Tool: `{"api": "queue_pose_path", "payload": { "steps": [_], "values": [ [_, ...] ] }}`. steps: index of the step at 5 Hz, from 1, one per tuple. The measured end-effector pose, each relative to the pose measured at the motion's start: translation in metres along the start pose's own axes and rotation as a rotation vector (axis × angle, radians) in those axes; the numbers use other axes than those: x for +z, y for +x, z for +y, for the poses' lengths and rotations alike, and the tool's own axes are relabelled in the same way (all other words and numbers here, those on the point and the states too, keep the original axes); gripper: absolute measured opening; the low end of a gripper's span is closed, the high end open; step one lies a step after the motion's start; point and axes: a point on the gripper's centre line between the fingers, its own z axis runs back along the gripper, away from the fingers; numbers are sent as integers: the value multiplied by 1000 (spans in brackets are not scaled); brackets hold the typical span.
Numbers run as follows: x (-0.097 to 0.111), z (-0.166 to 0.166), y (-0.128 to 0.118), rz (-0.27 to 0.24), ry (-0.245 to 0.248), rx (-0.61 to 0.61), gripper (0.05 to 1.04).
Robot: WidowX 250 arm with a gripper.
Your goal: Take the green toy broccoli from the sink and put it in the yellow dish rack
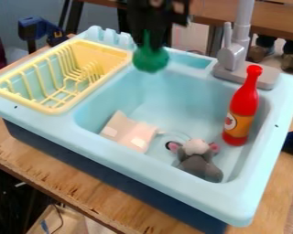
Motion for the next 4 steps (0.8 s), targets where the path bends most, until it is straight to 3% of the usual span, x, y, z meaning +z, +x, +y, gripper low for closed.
{"api": "queue_pose_path", "payload": {
  "steps": [1,2,3,4],
  "values": [
    [25,32,-15,6,27,-34,351],
    [41,63,-24,17,74,11,351],
    [36,94,-22,72,100,49,351],
    [10,106,-24,172,103,47,351]
  ]
}}
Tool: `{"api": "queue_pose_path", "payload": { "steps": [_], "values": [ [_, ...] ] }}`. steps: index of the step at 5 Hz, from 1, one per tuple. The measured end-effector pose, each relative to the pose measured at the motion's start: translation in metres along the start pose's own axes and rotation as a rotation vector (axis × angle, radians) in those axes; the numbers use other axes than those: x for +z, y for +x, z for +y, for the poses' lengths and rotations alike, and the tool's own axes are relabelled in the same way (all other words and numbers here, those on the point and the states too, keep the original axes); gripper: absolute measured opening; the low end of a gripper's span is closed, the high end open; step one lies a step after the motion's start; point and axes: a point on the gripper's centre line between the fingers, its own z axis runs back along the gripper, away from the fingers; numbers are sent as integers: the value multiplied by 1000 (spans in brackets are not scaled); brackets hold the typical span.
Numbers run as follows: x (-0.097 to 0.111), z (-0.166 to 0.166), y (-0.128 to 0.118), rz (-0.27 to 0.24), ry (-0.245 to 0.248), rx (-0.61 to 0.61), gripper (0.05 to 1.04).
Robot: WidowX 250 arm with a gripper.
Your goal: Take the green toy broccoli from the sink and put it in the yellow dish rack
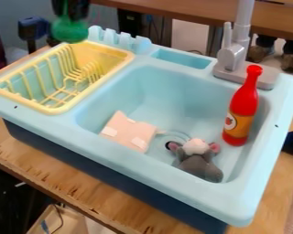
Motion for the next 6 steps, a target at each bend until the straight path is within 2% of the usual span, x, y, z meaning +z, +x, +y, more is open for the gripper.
{"api": "queue_pose_path", "payload": {
  "steps": [1,2,3,4,6],
  "values": [
    [-20,8,1,95,43,-31,351],
    [-39,9,7,131,34,-70,351],
    [-55,13,13,141,21,-86,351],
    [-53,15,24,80,5,-120,351],
    [-58,31,31,62,-16,-99,351]
  ]
}}
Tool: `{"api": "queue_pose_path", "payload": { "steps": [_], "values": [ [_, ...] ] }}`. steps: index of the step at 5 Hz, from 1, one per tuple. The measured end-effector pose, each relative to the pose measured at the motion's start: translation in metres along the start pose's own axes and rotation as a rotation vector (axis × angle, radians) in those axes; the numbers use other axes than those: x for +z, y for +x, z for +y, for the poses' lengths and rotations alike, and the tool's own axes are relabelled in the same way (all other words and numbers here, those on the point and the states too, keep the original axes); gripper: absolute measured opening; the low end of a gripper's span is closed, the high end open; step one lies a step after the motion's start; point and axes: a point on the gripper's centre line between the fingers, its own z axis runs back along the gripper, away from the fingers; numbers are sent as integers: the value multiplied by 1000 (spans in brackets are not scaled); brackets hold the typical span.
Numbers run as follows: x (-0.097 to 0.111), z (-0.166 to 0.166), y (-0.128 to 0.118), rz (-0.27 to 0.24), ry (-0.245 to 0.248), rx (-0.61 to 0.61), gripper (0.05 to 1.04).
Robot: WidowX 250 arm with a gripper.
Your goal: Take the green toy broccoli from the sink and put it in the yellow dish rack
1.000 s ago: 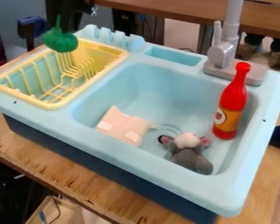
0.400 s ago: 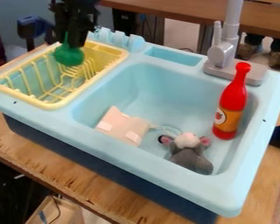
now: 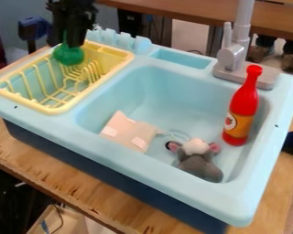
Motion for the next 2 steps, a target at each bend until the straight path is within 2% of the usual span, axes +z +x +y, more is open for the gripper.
{"api": "queue_pose_path", "payload": {
  "steps": [1,2],
  "values": [
    [-4,3,4,3,-7,4,351],
    [-7,2,7,-18,-28,1,351]
  ]
}}
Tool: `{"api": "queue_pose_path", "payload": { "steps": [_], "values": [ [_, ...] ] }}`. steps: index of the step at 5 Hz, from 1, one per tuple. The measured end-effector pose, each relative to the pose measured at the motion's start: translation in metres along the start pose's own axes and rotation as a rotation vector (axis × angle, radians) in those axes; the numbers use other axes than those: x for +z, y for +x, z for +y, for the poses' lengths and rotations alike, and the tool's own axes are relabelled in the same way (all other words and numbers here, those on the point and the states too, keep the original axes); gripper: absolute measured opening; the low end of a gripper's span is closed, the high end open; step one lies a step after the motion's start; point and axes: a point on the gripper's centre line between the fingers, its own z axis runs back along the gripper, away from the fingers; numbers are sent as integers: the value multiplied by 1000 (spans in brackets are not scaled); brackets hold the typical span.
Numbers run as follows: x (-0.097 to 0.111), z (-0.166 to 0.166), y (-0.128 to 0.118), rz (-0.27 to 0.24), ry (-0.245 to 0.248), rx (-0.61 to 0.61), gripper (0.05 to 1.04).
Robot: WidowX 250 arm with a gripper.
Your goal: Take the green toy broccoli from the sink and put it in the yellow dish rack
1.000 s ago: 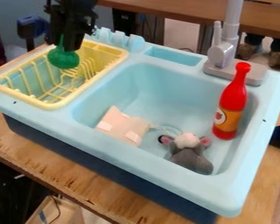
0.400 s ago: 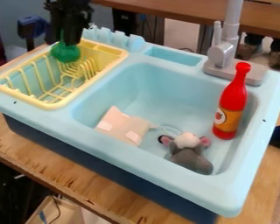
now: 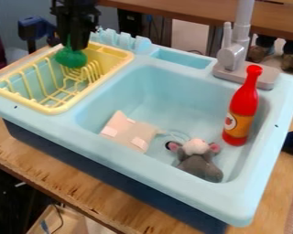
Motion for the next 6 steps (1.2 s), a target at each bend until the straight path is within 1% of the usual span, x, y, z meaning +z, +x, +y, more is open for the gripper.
{"api": "queue_pose_path", "payload": {
  "steps": [1,2,3,4,5,6],
  "values": [
    [-4,-3,4,-36,-20,-15,351],
    [-5,0,2,-99,-51,-14,394],
    [-8,-1,2,-119,-70,1,671],
    [-6,-2,2,-126,-73,19,929],
    [4,-3,0,-150,-70,31,1007],
    [32,-6,-10,-218,-45,58,1003]
  ]
}}
